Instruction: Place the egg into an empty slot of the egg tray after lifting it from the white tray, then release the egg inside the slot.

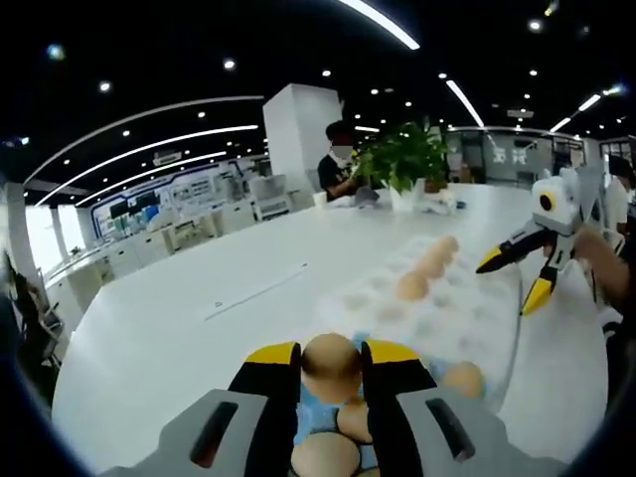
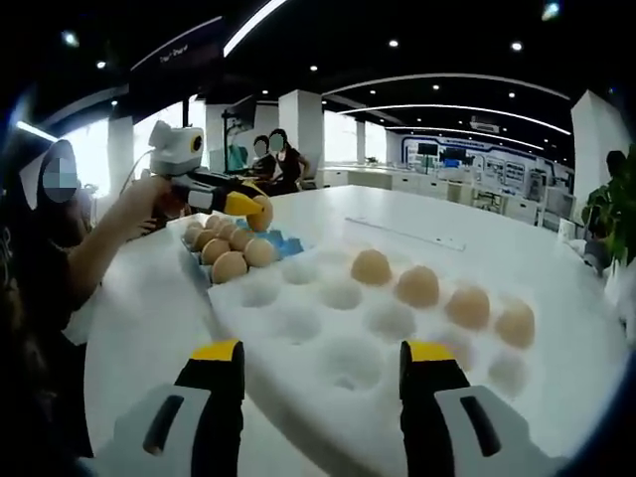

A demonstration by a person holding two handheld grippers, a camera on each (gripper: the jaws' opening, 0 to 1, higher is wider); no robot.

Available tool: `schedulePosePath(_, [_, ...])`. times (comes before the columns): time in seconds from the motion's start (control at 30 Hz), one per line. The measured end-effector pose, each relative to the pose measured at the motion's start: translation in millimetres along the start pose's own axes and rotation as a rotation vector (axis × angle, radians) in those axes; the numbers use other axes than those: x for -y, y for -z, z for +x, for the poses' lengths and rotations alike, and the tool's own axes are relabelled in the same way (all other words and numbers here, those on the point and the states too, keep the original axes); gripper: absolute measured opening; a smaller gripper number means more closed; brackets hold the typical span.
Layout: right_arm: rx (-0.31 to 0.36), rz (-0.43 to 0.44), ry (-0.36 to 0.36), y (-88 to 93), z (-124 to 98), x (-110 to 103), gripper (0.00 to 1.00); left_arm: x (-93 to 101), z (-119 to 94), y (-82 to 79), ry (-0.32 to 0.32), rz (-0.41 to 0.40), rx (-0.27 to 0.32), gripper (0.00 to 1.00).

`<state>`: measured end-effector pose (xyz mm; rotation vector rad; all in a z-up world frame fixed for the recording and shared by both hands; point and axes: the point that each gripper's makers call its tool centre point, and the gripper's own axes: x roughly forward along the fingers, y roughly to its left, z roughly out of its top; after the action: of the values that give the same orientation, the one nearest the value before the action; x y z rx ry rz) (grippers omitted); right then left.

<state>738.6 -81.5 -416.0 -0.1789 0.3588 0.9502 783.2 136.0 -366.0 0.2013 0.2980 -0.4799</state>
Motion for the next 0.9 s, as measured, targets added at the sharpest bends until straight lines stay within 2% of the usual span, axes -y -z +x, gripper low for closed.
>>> schedulePosePath(0.27, [-0.008,-0.012,0.0,-1.8,3.0,-2.9,0.65,-8.7,-9.6,5.5,-0.022,-0.011,0.004,0.21])
schedulePosePath(0.37, [-0.008,-0.013,-0.002,-2.6,3.6,-2.4,0.65,-19.3,-9.7,3.6,-0.025,-0.044,0.023,0.19])
schedulePosePath(0.4, [-0.008,-0.013,-0.003,-2.9,3.8,-2.4,0.65,-13.5,-7.2,1.5,0.018,-0.015,0.034,0.19])
schedulePosePath(0.47, [-0.009,-0.017,-0.004,-3.6,3.6,-3.5,0.65,-6.2,-10.0,3.7,0.008,-0.043,0.024,0.2])
schedulePosePath(0.53, [-0.006,-0.019,-0.001,-4.7,3.1,-2.5,0.64,-6.1,-9.2,4.2,0.007,-0.044,0.024,0.2])
schedulePosePath(0.6, [-0.004,-0.018,-0.002,-4.9,2.4,-1.9,0.64,-5.6,-8.3,7.1,0.018,-0.085,0.027,0.21])
schedulePosePath(0.8, [-0.022,-0.026,-0.009,-1.6,4.0,-4.4,0.63,-9.4,-8.2,8.9,0.011,-0.077,0.012,0.23])
schedulePosePath(0.9, [-0.036,-0.086,-0.021,-14.2,9.3,-3.6,0.63,-7.9,-9.3,10.4,0.015,-0.075,0.003,0.23])
